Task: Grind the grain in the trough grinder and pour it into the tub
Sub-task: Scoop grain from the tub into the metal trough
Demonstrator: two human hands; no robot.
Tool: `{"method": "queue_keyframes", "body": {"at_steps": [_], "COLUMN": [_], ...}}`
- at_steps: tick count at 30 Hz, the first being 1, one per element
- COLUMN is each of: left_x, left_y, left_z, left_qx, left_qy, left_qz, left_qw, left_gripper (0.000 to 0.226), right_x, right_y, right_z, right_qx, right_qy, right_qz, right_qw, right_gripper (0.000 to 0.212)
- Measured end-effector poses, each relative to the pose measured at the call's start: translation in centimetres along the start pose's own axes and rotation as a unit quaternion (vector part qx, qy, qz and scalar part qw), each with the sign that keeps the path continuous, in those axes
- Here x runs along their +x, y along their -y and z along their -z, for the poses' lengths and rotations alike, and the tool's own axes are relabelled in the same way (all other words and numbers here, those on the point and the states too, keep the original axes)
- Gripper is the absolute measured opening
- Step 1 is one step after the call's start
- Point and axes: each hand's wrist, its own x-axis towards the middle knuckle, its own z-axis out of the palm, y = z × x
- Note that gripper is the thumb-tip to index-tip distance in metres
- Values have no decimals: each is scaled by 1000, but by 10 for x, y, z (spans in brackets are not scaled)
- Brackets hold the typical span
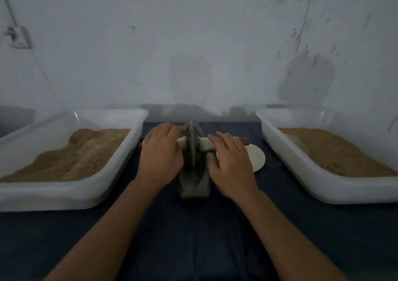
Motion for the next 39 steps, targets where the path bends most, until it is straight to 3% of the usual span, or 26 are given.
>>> {"method": "queue_keyframes", "body": {"at_steps": [3, 6, 10, 15, 20, 25, 27, 30, 33, 35, 39], "left_x": [6, 10, 19, 7, 8, 6, 7, 10, 11, 11, 11], "left_y": [10, 13, 9, 13, 10, 14, 16, 14, 12, 12, 9], "left_z": [-11, -16, -13, -23, -26, -25, -25, -26, -24, -23, -24], "left_qx": [28, 53, 105, 77, 61, 48, 40, 40, 44, 46, 42], "left_qy": [44, 118, 195, 139, 129, 130, 128, 131, 137, 139, 133], "left_qz": [9, 43, 29, 44, 41, 43, 44, 55, 62, 62, 60], "left_qw": [999, 991, 975, 986, 989, 989, 990, 989, 988, 987, 988], "left_gripper": [37, 45, 57, 59, 61, 43, 41, 41, 44, 52, 55], "right_x": [7, 12, 22, 34, 42, 62, 76, 90, 80, 68, 58], "right_y": [-12, -15, -8, 0, -8, -23, -46, -94, -137, -154, -171], "right_z": [-5, -3, 4, 11, 27, 62, 91, 140, 158, 154, 139], "right_qx": [-70, -77, -81, -137, -144, -137, -160, -215, -274, -243, -237], "right_qy": [21, 35, 30, 78, 128, 162, 124, 90, 231, 324, 362], "right_qz": [18, 32, 28, 30, 47, 45, -8, -157, -284, -351, -369], "right_qw": [997, 996, 996, 987, 980, 976, 979, 960, 889, 844, 822], "right_gripper": [46, 43, 32, 30, 31, 30, 22, 12, 24, 39, 49]}}
